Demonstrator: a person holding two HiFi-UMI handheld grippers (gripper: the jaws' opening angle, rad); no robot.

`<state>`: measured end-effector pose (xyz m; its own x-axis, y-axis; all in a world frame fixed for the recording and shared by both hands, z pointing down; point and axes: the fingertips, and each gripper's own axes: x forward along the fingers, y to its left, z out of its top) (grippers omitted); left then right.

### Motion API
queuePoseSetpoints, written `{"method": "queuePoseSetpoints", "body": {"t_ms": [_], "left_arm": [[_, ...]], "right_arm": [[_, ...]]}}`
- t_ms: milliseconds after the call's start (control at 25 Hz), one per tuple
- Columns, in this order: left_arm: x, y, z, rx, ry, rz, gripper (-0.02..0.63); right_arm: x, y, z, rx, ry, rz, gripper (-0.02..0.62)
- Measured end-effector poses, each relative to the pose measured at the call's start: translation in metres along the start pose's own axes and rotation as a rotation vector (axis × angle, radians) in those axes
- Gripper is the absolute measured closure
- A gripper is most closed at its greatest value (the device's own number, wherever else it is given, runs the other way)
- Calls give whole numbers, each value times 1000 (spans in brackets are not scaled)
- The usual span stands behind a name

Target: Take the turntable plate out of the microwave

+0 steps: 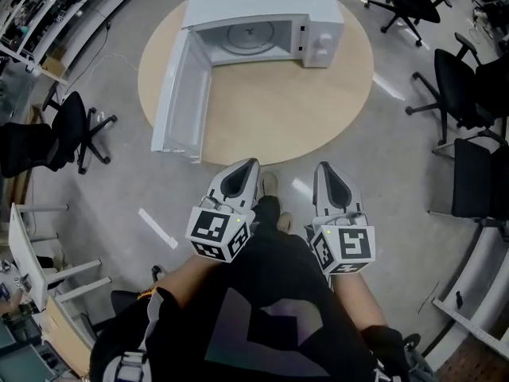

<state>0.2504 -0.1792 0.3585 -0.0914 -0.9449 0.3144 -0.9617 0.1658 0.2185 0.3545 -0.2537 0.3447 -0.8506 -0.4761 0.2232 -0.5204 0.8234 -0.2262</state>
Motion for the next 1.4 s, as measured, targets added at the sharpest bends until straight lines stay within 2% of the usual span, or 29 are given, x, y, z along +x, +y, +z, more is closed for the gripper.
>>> {"method": "queuePoseSetpoints", "body": {"t_ms": [640,1000,1200,1400], "left_arm": [[97,93,42,-95,-21,72,558],[134,166,66,-176,-41,73,558],[149,192,76,-197,-46,50,557],[150,211,84,-208,-58,85,549]], "right_arm": [[160,-6,24,-10,113,92,578],[253,7,36,-36,172,89,578],[289,11,39,-17,188,74,578],[313,16,38,1,198,85,578]]}}
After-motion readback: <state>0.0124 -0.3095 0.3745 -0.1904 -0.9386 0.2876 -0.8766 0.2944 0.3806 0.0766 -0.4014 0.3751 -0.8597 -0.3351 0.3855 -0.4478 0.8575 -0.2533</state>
